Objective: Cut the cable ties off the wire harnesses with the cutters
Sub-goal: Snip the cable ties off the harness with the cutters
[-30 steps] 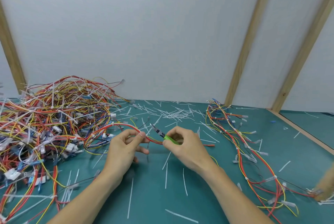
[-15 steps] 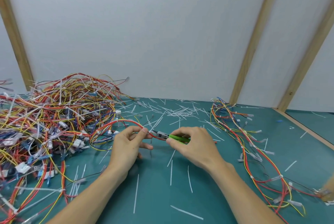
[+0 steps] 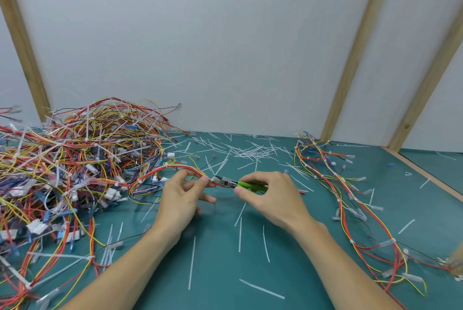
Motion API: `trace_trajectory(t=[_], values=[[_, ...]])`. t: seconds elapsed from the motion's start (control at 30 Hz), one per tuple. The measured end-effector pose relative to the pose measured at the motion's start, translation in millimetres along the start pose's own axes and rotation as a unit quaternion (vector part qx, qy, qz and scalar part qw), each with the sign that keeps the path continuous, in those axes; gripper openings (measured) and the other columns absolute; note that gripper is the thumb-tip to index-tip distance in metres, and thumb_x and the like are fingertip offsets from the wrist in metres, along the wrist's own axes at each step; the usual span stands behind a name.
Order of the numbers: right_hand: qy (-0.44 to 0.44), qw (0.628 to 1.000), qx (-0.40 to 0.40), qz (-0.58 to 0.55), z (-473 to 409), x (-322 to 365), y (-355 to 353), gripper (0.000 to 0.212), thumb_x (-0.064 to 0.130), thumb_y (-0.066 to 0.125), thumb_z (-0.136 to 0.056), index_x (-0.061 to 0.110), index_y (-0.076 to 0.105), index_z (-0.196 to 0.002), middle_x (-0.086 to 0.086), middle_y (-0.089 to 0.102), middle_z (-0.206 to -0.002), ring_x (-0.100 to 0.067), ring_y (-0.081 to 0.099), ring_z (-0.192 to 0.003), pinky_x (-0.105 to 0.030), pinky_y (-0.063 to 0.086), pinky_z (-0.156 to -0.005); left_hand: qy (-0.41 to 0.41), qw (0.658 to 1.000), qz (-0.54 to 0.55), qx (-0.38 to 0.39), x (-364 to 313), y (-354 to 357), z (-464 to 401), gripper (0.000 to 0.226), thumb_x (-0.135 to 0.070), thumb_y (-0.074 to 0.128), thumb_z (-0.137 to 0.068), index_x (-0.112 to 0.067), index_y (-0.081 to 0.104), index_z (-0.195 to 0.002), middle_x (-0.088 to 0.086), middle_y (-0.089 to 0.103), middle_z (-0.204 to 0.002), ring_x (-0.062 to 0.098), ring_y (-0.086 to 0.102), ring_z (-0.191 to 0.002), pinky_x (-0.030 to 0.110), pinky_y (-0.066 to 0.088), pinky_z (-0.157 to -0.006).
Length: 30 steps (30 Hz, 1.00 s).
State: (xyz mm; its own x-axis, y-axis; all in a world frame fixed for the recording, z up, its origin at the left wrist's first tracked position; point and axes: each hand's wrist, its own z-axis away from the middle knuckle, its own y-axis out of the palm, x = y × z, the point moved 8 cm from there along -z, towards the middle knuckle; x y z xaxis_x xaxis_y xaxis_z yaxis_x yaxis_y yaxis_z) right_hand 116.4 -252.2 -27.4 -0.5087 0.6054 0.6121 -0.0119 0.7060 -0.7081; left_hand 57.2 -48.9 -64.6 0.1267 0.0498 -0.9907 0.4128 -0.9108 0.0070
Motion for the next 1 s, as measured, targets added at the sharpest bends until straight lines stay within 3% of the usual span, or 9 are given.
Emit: trace_trajectory(t=[0.2,0.5,0.8,1.0], values=[[-0.009,0.999,-0.023,0.029,0.2,0.4,-4.5,0.031,0.068,0.066,-0.075,0.045,0.076,-0.094,0.035,0.070,-0.086,0.003,0.065,-0.091,-0.021,0.049,-0.083,0.013,1.000,-0.002,-0.002,-2.5,-1.3,-1.0,0.012,-0.022,0.062,-0.099,-0.012,0.055,-0.100,-0.002,0.079,-0.091,0.023,0.075,-0.069,0.025,0.044,-0.042],[-0.013,0.999,-0.035,0.016,1.9,5.7,-4.2,0.036,0.067,0.065,-0.074,0.041,0.077,-0.096,0.031,0.072,-0.089,0.003,0.067,-0.091,-0.031,0.055,-0.089,0.015,1.000,0.000,0.003,-5.5,2.0,0.6,0.010,-0.018,0.062,-0.099,-0.010,0.055,-0.099,-0.001,0.079,-0.092,0.023,0.075,-0.067,0.025,0.044,-0.042],[-0.022,0.999,-0.033,0.007,2.0,7.9,-2.3,0.026,0.059,0.073,-0.077,0.035,0.079,-0.089,0.021,0.074,-0.079,-0.005,0.068,-0.079,-0.034,0.056,-0.076,0.018,1.000,-0.003,0.001,-6.6,3.1,1.8,0.010,-0.016,0.061,-0.100,-0.008,0.056,-0.100,-0.001,0.079,-0.090,0.022,0.074,-0.064,0.025,0.043,-0.042],[-0.005,1.000,0.003,-0.005,-0.2,2.0,4.8,0.024,0.057,0.074,-0.078,0.035,0.078,-0.085,0.018,0.072,-0.074,-0.010,0.065,-0.079,-0.034,0.055,-0.078,0.021,1.000,-0.008,0.002,-4.5,2.3,2.6,0.012,-0.017,0.062,-0.099,-0.006,0.057,-0.099,0.001,0.079,-0.086,0.020,0.073,-0.062,0.023,0.043,-0.042]])
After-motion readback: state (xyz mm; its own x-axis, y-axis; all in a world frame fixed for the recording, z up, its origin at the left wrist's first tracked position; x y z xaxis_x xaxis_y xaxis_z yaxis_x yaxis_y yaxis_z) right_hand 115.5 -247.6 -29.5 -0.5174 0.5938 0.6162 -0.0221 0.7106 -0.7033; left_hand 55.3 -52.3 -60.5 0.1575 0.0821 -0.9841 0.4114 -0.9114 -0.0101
